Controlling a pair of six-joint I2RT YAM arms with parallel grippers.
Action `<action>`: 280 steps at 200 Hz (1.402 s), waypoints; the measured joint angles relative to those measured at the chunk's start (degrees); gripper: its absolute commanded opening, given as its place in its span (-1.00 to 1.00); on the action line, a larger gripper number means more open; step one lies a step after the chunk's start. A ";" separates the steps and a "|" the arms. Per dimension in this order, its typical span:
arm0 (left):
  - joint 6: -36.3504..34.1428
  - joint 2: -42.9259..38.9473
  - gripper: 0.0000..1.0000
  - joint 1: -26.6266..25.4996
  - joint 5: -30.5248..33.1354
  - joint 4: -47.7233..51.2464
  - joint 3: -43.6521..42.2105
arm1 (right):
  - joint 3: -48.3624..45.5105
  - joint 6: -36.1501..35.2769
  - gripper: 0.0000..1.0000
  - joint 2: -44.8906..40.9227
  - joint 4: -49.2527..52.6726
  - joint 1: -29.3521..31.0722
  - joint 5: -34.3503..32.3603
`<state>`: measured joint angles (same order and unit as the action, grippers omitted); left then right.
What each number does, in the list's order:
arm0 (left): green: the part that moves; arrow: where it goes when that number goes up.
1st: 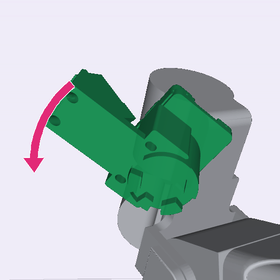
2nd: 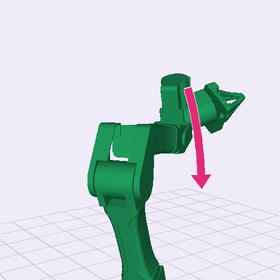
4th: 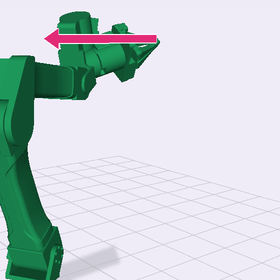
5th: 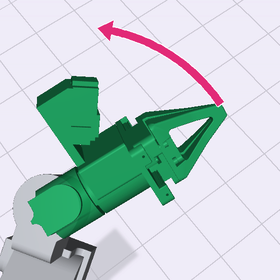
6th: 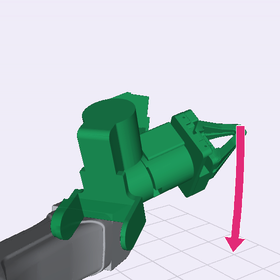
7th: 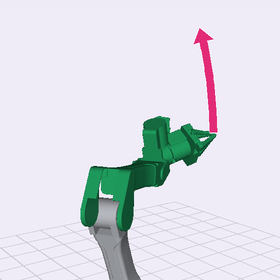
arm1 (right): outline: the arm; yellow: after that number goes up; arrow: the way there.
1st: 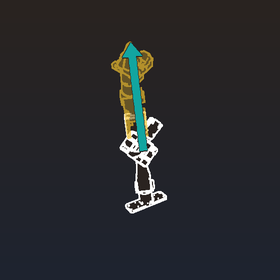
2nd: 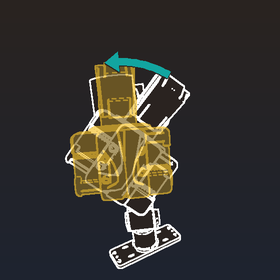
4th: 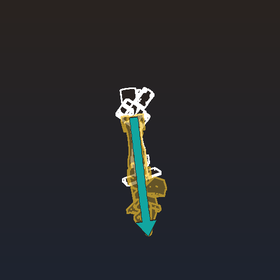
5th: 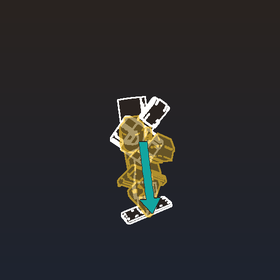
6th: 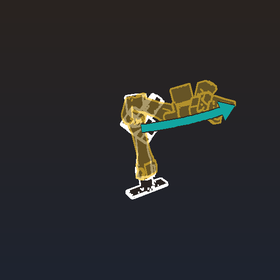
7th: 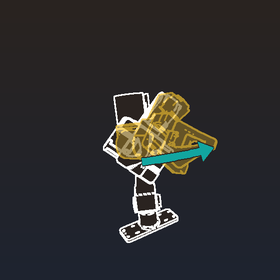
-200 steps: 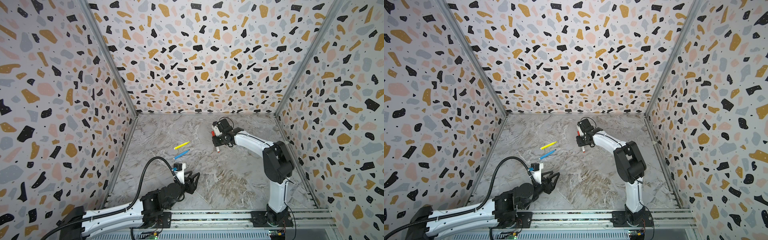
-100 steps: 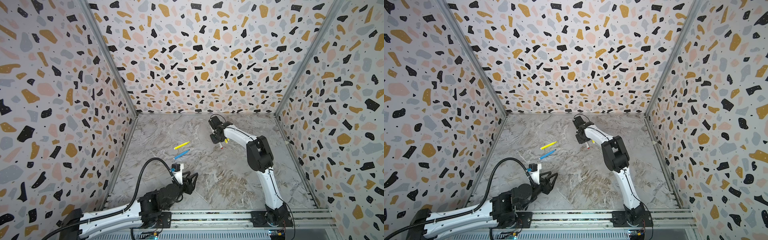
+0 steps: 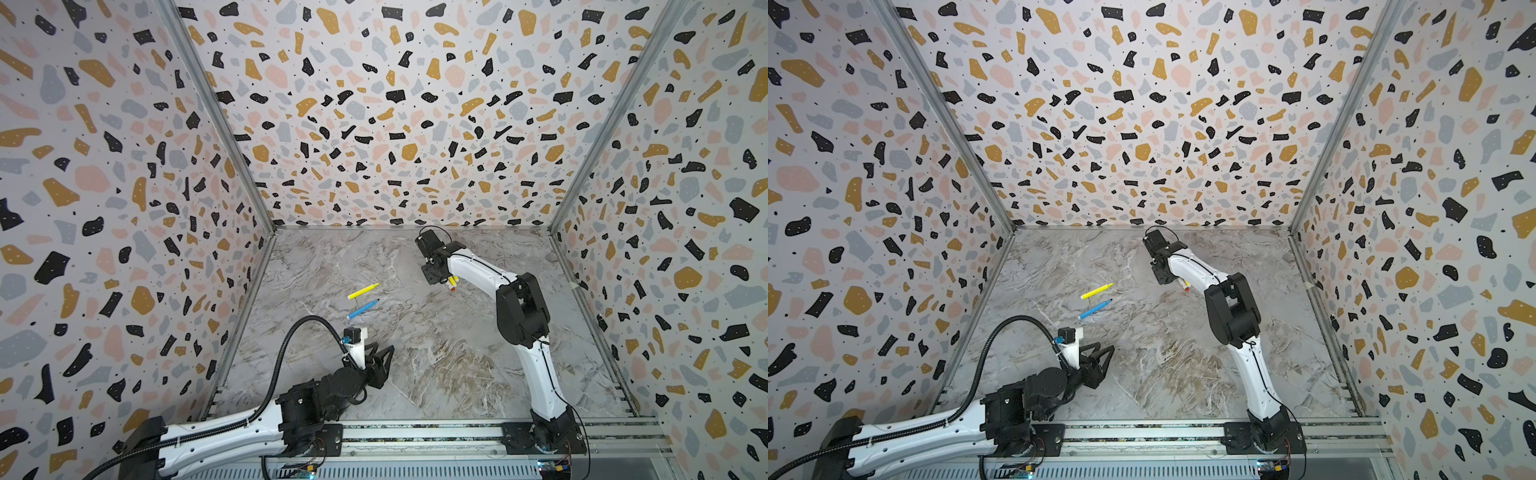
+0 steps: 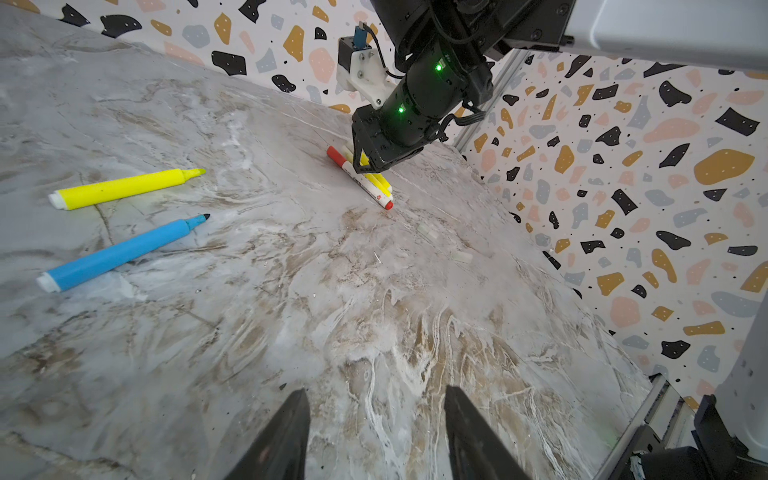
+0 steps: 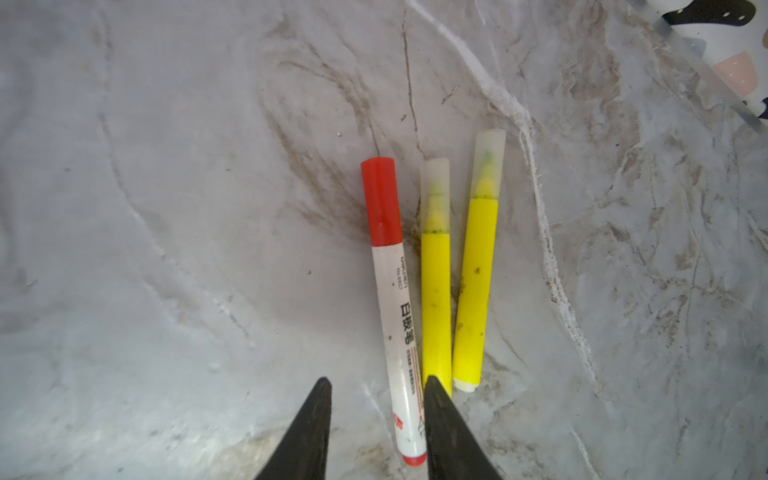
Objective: Insert the pens into the pen caps
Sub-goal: 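Carry the capped white marker away and lay it beside the yellow highlighters, then lower the left gripper over the blue marker while the right gripper returns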
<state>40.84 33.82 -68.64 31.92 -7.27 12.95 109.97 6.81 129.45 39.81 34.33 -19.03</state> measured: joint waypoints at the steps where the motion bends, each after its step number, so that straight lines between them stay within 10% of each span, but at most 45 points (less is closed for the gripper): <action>1: -0.02 0.02 0.05 0.00 0.04 0.00 0.02 | -0.15 0.00 -0.23 -0.22 -0.09 0.07 0.15; 61: -1.60 7.32 0.05 3.30 4.33 10.12 9.70 | -19.17 0.61 -0.08 -18.08 -10.62 1.81 9.03; 157: -9.97 26.03 0.09 37.11 -18.49 10.10 14.69 | -55.06 2.62 0.28 -59.58 -37.05 0.92 37.18; 280: -19.93 47.80 0.06 42.62 -24.59 8.79 27.98 | -70.66 8.41 0.35 -75.78 -43.10 -0.90 49.44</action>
<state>20.91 81.62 -26.02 7.33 1.52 40.93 39.31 15.22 53.67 -3.29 33.43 30.41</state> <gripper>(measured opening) 0.529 0.677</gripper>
